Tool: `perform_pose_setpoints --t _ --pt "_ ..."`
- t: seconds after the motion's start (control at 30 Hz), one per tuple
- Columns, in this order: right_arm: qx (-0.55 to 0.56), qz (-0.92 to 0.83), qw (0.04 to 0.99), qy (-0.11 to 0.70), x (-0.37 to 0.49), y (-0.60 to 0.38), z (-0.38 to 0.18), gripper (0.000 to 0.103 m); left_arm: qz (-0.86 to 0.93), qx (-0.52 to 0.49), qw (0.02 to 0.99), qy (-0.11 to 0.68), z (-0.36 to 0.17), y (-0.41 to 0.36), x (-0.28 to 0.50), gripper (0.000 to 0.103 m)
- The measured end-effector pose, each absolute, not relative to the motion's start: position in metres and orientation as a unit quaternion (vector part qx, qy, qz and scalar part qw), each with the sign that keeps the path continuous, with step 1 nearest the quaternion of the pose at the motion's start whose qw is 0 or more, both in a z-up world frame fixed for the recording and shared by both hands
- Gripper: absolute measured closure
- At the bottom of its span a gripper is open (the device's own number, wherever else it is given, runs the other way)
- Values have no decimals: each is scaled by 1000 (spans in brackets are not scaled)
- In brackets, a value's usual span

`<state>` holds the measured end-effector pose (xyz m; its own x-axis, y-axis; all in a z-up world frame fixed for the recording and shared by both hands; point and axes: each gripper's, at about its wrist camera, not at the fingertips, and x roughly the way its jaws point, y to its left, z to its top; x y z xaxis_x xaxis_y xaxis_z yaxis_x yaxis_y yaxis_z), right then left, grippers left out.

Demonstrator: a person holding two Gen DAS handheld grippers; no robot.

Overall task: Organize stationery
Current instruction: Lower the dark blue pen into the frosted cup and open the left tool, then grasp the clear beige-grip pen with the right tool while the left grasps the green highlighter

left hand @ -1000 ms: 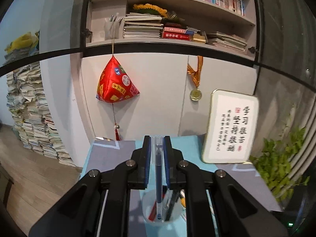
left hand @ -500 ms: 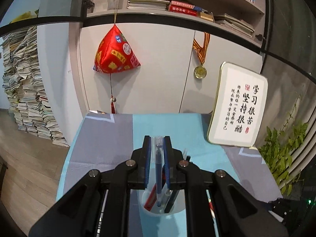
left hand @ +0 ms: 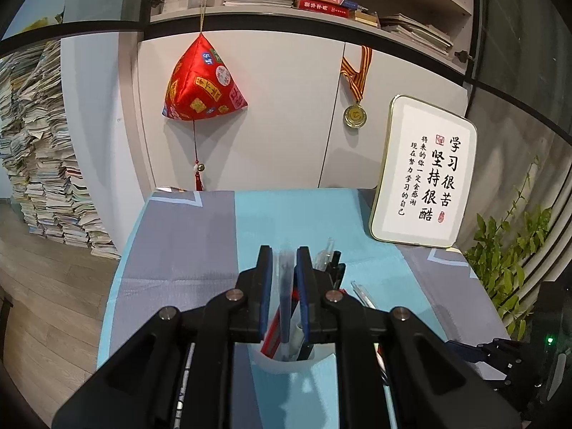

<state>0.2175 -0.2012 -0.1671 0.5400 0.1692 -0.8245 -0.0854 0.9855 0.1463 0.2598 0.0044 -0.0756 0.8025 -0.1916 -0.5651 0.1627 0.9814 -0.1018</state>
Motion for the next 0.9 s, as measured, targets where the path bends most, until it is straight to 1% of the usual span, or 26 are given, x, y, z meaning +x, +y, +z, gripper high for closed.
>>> perform_pose_setpoints --t 0.07,0.1,0.13,0.3,0.53,0.7,0.9 --pt "44 73 876 475 218 -201 -168 61 -97 -25 948 301 -75 6 259 84" --pt "45 74 875 476 219 -201 -168 61 -98 -24 948 302 -76 7 258 79" --pt "45 74 875 476 219 -200 -169 61 -96 -23 948 302 -76 8 257 76" --pt "39 73 876 475 223 -198 -170 61 -101 -34 948 299 -73 13 245 76" --pt "13 67 878 473 236 -193 -174 61 -145 -9 940 310 -81 -1 207 76" --pt "5 66 879 471 244 -193 -176 61 -192 33 918 345 -108 -28 189 77" --pt "-2 70 879 472 251 -191 -180 61 -217 60 894 387 -145 -55 199 76"
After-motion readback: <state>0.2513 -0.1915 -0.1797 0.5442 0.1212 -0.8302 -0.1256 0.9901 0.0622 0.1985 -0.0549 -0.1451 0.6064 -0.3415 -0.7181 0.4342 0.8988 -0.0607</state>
